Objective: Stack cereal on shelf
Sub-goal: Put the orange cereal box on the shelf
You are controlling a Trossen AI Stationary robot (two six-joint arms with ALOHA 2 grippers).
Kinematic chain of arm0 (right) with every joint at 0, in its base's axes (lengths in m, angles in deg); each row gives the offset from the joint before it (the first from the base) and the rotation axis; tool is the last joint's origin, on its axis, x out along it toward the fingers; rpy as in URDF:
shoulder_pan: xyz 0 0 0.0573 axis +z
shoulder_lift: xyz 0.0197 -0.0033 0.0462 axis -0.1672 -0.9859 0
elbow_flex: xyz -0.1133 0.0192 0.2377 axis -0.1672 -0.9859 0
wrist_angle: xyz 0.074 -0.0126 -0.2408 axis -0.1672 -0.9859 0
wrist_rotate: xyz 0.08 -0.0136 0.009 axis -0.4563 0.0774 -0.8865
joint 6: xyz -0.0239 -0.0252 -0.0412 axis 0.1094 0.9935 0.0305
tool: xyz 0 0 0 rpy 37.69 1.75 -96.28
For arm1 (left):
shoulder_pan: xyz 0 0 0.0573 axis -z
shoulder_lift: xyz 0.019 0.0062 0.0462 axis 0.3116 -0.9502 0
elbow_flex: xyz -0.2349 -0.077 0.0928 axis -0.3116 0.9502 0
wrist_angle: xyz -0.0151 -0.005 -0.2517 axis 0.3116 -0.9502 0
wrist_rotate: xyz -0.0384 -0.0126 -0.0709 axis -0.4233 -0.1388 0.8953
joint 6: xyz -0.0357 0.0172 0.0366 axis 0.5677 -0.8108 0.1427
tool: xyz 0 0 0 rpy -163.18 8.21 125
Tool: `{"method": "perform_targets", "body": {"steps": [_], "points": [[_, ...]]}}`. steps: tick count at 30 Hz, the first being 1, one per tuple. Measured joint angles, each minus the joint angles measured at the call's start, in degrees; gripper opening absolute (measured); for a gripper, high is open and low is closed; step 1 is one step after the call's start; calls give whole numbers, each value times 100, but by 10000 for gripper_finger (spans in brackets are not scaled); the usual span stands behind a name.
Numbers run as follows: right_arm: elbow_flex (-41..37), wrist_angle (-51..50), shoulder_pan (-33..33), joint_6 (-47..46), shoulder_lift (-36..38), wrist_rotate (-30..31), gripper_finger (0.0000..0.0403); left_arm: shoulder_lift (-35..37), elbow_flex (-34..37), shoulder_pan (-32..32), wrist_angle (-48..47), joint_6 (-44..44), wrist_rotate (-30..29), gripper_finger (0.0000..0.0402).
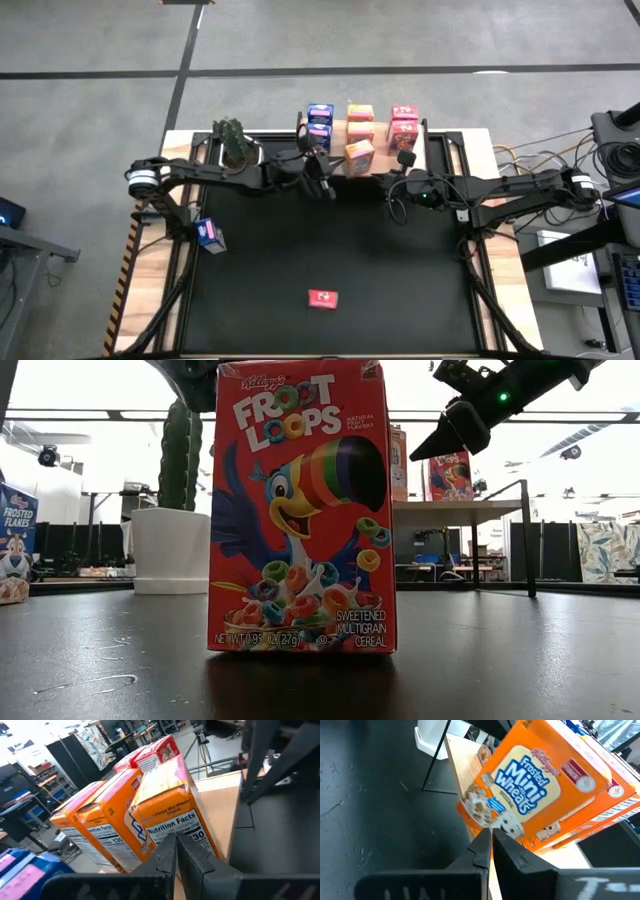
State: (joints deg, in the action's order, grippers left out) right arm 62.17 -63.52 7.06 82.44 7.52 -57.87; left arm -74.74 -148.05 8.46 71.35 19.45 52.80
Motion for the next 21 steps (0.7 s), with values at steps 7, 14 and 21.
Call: {"method": "perform_targets", "body": {"steps": [7,14,21], "points": [[0,-25,0,-17,0,-4,9,-32,2,39,55,-64,-472,0],[-4,-183,0,-187,0,-9,9,130,2,330,-272,-39,-470,0],[-4,-262,0,-223,0,-7,9,44,2,469,-394,-65,494,0]]}}
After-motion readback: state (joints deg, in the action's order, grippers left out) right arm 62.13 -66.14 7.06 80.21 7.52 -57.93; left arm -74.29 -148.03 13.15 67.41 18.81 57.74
